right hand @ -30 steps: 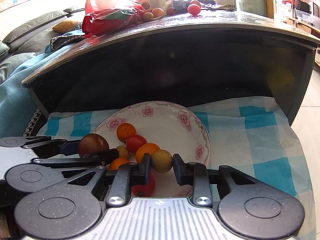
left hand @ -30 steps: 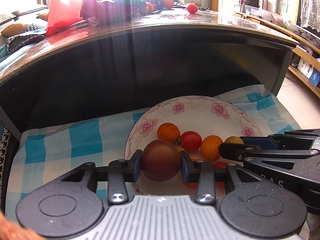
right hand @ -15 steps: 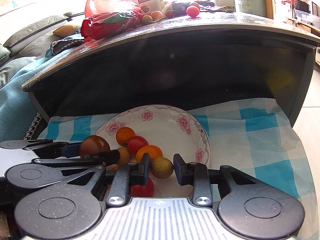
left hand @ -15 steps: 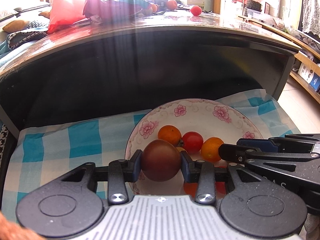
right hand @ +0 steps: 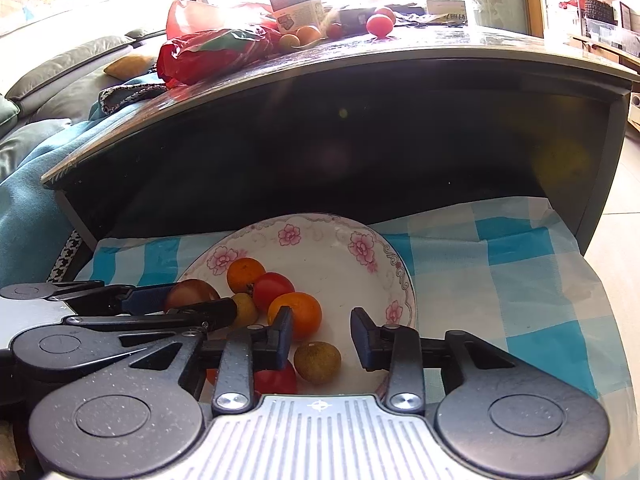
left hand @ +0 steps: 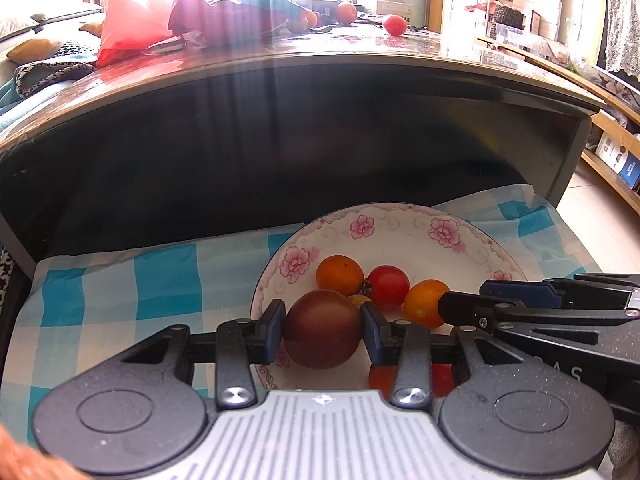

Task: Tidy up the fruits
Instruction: 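Lower both fruits into the plate and open both tools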

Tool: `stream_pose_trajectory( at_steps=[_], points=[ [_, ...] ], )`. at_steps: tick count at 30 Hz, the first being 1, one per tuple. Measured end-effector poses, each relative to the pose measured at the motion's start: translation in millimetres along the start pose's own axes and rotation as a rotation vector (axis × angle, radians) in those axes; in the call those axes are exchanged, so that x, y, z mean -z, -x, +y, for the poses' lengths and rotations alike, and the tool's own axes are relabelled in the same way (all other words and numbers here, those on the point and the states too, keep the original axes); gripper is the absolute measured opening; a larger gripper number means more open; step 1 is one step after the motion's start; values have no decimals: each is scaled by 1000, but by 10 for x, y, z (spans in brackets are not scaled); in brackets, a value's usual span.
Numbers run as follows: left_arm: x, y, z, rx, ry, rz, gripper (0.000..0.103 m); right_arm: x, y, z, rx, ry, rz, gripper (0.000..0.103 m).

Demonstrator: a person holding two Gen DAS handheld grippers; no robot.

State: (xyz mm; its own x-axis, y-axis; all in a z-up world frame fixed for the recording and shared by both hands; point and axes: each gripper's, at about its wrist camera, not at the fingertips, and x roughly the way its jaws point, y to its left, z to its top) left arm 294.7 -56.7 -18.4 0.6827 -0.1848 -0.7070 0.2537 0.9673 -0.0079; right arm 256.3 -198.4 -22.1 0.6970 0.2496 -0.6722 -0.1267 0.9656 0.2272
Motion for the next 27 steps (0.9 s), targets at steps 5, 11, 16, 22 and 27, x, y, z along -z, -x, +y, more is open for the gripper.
stream_pose_trajectory(
  at_steps=[5,11,16,22,27],
  points=[
    [1,-14,1,7,1,-8,49,10,8,-9,0,-4,-6,30],
    [-6,-25,5,14,9,-13,50,14,12,-27,1,-11,-12,31],
    [-2,-19,-2,9,7,-14,50,13,18,-20,3,-12,-11,31],
    [-9,1,0,-7,12,-12,52,13,18,-27,11,-15,-7,36],
    [-16,18,19,-32,31,-13,56,21,13,-14,10,-8,-1,37]
  ],
)
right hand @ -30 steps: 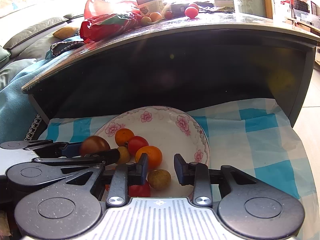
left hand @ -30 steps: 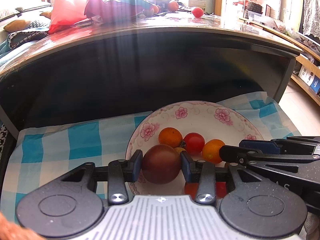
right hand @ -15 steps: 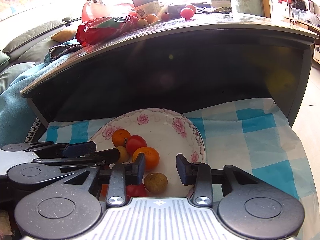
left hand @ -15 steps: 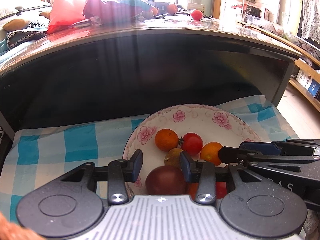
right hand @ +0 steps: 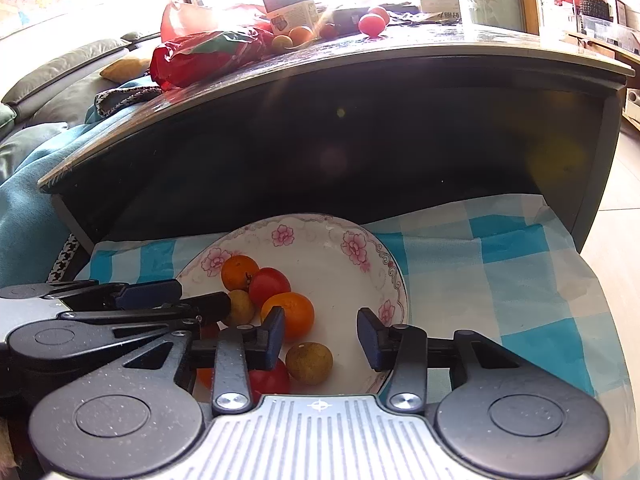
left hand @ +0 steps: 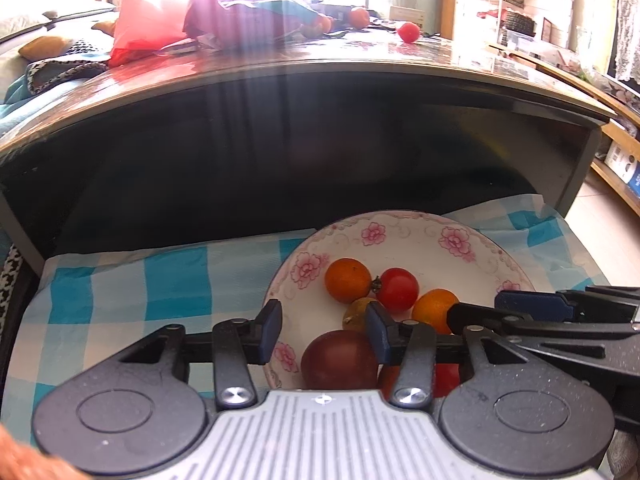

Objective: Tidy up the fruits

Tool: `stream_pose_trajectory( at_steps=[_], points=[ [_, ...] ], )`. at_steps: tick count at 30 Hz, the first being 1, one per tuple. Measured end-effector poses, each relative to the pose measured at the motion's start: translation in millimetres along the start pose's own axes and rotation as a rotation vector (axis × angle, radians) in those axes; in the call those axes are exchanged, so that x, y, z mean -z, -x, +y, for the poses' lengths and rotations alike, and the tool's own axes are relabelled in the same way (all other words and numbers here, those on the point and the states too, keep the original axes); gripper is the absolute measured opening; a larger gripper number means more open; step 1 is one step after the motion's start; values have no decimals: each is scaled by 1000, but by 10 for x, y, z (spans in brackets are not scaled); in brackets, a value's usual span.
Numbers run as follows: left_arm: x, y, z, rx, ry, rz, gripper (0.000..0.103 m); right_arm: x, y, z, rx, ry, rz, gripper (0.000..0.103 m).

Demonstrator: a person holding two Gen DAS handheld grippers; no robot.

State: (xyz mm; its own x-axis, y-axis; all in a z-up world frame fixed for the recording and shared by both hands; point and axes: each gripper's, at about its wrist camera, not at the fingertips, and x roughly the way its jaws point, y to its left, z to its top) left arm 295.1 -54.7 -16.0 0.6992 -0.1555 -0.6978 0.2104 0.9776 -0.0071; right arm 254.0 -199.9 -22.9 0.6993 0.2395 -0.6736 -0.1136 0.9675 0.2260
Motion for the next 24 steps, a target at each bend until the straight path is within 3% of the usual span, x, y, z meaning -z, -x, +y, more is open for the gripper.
stream_pose_trajectory(
  at_steps=[9,17,24],
  points=[
    [-29,85,7,-70,9,-23,64,-9,13,23,2,7,3,41],
    [-69,179,58,-127,58,-59,88,-16,63,35,1,5,-4,44],
    [-70,212,69,-135,68,-100,97,-21,64,17,0,-2,-6,45]
  ],
)
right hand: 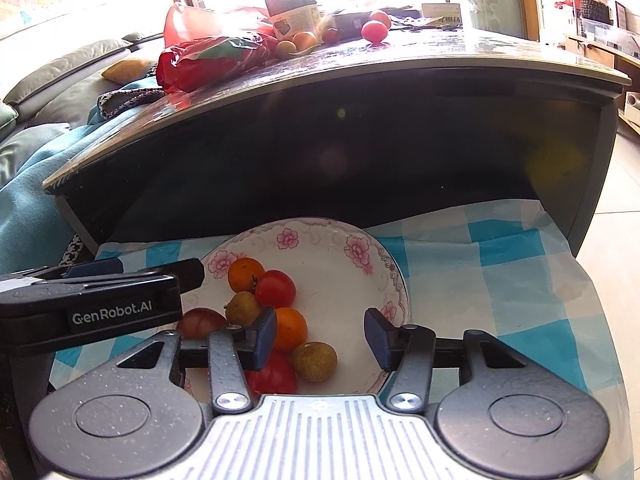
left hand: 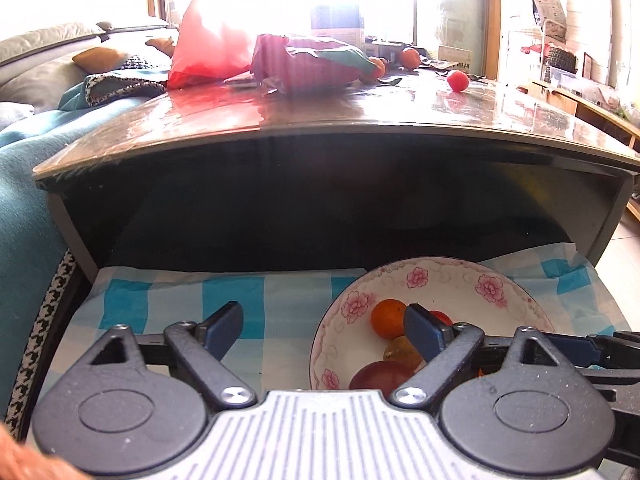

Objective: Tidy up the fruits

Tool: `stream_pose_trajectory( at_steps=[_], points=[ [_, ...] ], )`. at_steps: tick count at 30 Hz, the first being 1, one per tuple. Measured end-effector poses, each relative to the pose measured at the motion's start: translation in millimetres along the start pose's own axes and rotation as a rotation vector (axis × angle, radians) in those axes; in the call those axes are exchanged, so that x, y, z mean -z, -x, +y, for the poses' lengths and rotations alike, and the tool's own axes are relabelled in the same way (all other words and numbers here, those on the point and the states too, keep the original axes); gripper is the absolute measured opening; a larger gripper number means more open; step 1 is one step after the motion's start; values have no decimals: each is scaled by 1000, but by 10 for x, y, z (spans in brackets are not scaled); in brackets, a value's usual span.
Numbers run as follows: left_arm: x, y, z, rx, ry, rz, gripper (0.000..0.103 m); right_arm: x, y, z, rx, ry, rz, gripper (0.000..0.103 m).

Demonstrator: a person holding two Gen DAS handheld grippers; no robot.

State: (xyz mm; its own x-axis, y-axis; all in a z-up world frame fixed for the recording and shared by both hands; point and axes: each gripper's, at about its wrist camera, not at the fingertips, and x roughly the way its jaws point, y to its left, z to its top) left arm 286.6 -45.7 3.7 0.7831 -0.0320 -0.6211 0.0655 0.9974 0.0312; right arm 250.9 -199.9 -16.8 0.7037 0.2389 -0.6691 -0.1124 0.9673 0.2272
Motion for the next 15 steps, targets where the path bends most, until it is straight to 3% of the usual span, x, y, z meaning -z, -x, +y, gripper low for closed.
stream_pose_trajectory(
  at_steps=[4,15],
  points=[
    [1,28,-13,-10,-11,-15,103,4,4,3,1,1,1,45],
    [-33,125,26,-32,12,-28,103,-18,57,-3,4,-6,-3,45]
  ],
)
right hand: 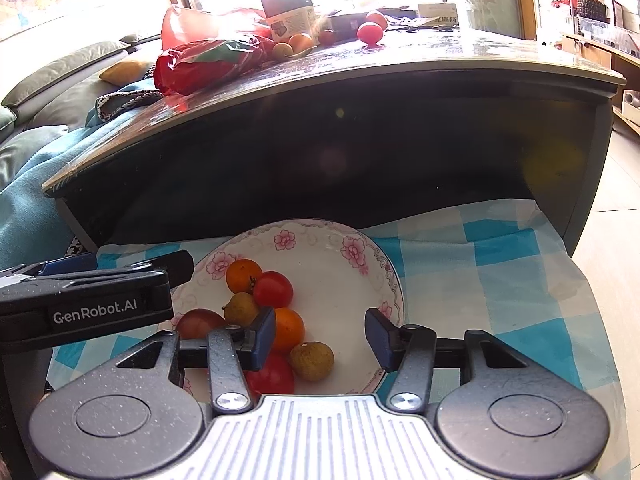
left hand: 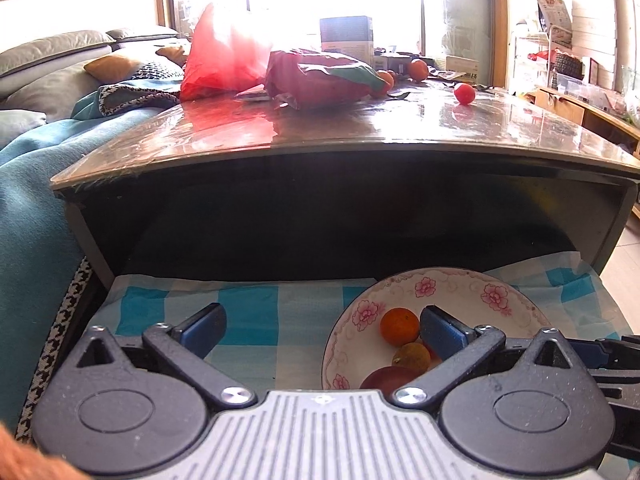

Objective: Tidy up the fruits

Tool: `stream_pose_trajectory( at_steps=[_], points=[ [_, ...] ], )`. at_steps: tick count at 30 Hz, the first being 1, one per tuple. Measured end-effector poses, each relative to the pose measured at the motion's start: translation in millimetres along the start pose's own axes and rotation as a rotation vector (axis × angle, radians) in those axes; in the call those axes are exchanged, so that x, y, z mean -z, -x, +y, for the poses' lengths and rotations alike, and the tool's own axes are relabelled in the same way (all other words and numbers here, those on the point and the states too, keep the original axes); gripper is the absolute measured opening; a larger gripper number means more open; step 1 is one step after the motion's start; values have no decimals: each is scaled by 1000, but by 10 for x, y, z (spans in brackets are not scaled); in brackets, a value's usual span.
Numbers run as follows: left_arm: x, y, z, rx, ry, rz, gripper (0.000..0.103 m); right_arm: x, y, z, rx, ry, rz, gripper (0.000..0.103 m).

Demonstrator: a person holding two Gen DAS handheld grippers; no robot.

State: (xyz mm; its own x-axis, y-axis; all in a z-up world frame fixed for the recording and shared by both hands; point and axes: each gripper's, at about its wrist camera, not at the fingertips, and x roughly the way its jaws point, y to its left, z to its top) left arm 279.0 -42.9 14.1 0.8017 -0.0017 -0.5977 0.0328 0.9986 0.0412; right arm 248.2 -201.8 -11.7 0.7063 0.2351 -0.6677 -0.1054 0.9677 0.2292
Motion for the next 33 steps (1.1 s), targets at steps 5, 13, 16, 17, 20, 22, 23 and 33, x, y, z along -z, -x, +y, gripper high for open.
stream_pose_trajectory(
  at_steps=[5,13,16,17,20,22,23,33],
  points=[
    [-22,111,51,-15,10,2,103,-12,94,9,10,-6,-1,46],
    [30,321,94,-8,-6,26,103,-49,328,50,14,-18,-21,47],
    [55,408,88,0,-13,38,103,-54,435,76,17,-16,-27,49],
    [60,436,85,-4,-16,38,103,-52,468,84,18,-16,-28,49],
    [86,534,92,-6,-18,44,103,-32,562,114,27,-6,-29,49],
    [118,599,104,1,-17,53,103,-14,621,132,32,-1,-28,49],
    [138,630,105,0,-20,55,103,-5,649,139,33,0,-29,49],
    [316,926,119,1,-10,57,103,167,936,251,29,2,-28,50]
  ],
)
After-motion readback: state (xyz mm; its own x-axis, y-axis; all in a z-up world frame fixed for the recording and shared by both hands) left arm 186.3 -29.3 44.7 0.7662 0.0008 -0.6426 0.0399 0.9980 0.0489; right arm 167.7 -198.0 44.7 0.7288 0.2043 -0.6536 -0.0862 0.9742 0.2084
